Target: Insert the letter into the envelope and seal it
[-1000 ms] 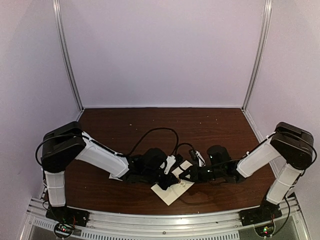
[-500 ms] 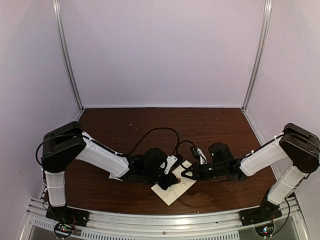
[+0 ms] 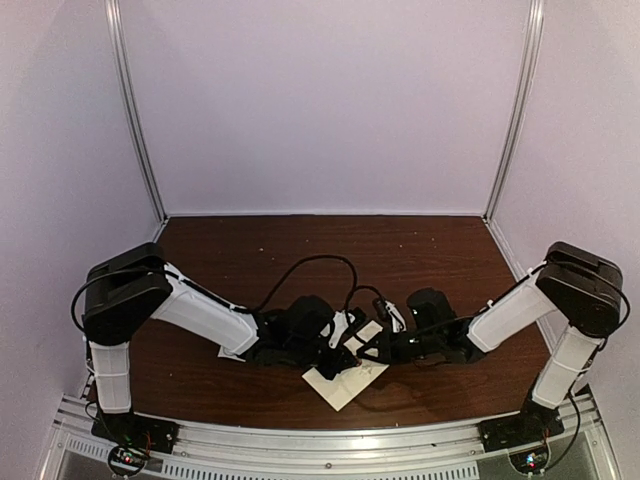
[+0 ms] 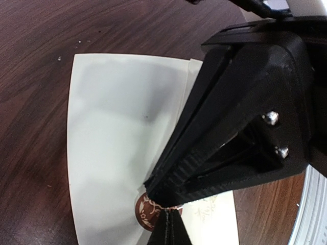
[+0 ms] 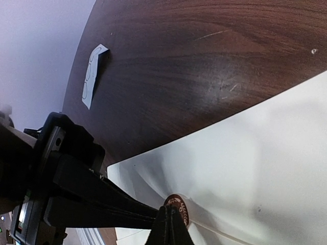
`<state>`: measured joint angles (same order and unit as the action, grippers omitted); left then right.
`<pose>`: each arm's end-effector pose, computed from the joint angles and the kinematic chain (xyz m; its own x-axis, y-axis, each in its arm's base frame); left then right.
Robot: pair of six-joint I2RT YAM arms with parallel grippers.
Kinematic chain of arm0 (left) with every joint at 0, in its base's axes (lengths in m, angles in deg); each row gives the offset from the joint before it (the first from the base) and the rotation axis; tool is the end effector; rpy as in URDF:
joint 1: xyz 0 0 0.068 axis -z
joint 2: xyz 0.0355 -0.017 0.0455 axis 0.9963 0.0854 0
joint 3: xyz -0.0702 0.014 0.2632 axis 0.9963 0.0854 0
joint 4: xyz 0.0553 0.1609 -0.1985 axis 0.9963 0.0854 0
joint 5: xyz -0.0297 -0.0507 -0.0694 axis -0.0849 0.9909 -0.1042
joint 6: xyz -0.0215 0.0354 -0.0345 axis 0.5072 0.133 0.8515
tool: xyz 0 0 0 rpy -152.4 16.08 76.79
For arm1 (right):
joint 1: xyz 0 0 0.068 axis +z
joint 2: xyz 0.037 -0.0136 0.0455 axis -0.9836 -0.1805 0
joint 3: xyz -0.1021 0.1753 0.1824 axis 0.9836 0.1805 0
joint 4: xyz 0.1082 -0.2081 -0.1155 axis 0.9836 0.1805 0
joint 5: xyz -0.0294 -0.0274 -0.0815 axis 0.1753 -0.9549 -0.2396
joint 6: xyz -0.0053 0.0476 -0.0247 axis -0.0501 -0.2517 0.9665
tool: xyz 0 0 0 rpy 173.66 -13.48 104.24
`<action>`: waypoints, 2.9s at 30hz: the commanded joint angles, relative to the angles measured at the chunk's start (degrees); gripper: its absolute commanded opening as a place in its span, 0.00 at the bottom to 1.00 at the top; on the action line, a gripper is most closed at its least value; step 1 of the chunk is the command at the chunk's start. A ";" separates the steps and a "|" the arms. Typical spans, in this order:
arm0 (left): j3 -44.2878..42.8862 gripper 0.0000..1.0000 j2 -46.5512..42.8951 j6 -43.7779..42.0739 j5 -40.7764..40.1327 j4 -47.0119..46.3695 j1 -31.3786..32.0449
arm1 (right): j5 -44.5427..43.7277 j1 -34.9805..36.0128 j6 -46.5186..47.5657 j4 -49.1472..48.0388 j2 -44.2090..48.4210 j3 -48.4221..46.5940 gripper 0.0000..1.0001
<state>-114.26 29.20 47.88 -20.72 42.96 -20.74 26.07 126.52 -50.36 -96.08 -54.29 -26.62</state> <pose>0.1658 -0.3601 0.1080 -0.6922 0.3939 -0.6047 0.7050 0.5481 -0.4500 0.1821 0.2222 0.1081 -0.9360 -0.0938 -0.3393 -0.3396 0.4944 0.8001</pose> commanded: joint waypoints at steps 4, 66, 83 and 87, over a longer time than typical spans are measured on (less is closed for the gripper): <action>0.08 0.00 1.88 -0.01 -0.47 4.69 -0.28 | -1.49 0.24 0.16 0.00 -3.49 -1.85 0.00; 9.32 0.12 -13.73 4.47 -3.93 1.96 -1.26 | -2.31 1.66 -1.19 5.04 -1.43 -3.19 0.00; 11.15 0.07 -7.49 6.37 -0.94 1.56 -1.92 | -6.32 1.54 -1.50 9.15 -0.05 -0.99 0.00; 11.25 0.06 -7.50 7.03 -1.71 2.10 -2.32 | -6.64 1.60 -1.38 9.72 0.21 -0.44 0.00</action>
<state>-104.25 20.82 53.61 -20.85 43.97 -22.19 22.69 127.91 -51.85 -90.10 -54.86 -28.72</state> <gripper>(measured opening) 0.061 0.003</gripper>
